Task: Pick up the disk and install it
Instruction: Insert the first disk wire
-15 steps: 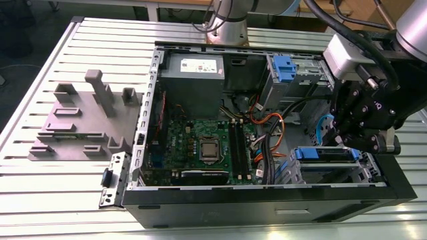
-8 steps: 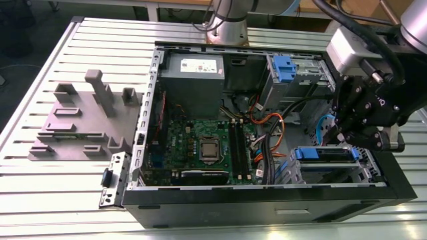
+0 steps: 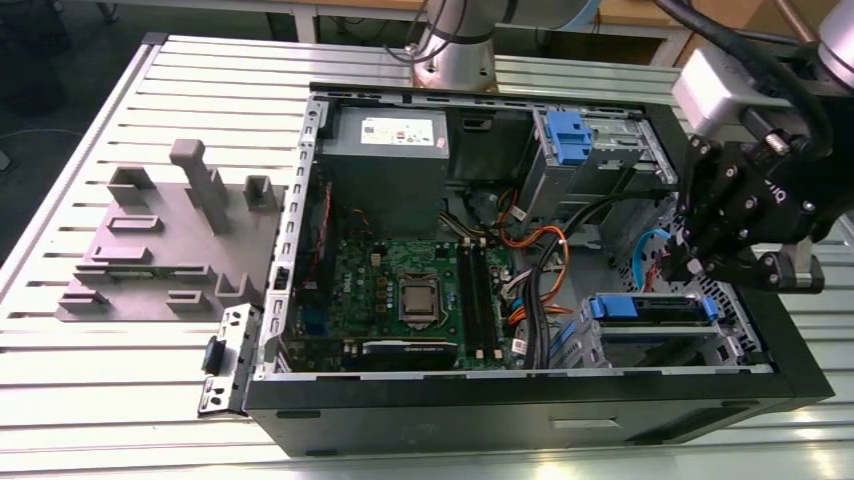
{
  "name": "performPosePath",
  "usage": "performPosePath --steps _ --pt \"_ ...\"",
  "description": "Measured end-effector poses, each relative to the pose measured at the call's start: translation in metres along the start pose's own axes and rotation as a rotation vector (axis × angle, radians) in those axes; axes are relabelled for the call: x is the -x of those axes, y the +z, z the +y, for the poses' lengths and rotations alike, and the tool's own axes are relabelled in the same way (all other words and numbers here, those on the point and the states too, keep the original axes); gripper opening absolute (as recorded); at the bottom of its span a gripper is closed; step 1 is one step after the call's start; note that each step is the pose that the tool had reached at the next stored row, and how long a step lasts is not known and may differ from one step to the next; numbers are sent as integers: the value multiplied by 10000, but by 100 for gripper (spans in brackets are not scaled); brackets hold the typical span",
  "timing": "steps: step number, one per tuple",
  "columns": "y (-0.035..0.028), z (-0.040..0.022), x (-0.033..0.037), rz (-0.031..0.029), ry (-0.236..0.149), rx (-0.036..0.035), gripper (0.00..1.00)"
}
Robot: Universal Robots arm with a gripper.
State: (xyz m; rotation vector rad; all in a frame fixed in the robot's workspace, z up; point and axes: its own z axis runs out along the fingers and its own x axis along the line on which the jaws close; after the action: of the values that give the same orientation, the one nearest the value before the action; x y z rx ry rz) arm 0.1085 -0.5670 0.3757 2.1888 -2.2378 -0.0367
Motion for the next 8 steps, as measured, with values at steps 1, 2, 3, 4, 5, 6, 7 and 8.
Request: performPosePath --steps 1,2,3,4,5,6,7,8 --pt "-1 -29 6 1 0 7 11" --pt "-1 -62 11 1 -1 16 11" --pt "-1 -94 16 1 0 26 11" --pt "-2 -125 21 3 0 36 11" --pt "-3 -157 25 4 0 47 11" --pt "-3 -187 30 5 1 57 11" --pt "-4 -214 34 7 1 66 11" --pt "-4 -240 37 8 0 75 11"
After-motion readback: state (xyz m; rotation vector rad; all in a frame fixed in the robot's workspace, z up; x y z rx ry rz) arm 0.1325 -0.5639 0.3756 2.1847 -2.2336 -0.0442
